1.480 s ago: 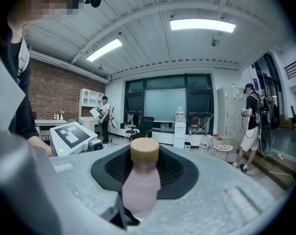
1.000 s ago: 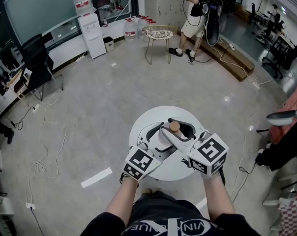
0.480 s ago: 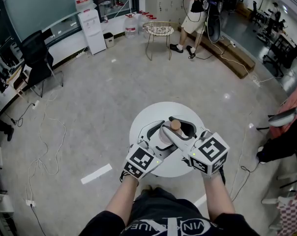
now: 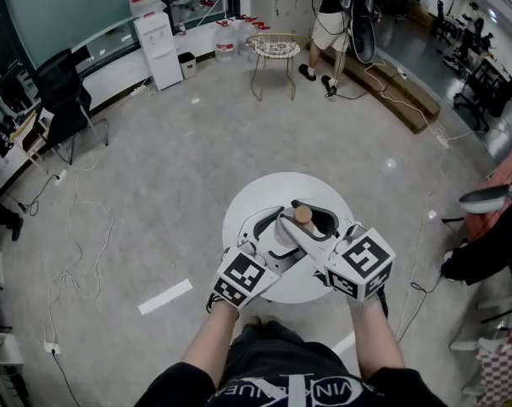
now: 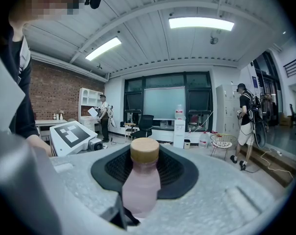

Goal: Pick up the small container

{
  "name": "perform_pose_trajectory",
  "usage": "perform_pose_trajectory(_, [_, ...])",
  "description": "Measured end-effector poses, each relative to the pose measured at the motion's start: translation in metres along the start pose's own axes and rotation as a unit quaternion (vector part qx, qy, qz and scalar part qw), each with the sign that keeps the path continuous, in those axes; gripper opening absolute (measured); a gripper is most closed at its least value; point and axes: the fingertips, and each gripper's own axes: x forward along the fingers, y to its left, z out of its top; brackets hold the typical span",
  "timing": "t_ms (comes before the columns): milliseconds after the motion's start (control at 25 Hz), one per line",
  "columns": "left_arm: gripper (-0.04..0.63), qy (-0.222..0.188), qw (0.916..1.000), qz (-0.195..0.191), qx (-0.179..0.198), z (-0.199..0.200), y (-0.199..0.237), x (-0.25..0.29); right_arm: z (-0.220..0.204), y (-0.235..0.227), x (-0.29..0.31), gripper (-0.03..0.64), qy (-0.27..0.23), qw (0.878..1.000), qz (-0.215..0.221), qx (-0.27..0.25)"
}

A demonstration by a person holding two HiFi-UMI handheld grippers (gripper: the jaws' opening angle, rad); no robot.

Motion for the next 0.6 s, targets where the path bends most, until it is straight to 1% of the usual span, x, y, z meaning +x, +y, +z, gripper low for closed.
perform_pose_trajectory(360, [0.356, 0.001, 1.0, -0.003, -0.001, -0.0029, 0.0022, 0.0033, -0.0033, -0.0035, 0.002, 0.129, 0.002, 1.0, -0.003, 0.001])
perform_pose_trajectory(600, [0.356, 0.0, 1.0, -0.003, 0.0, -0.0001, 0.007, -0.0006, 0.0024, -0.0011, 0.0073, 0.129, -0.001, 1.0, 0.001, -0.004])
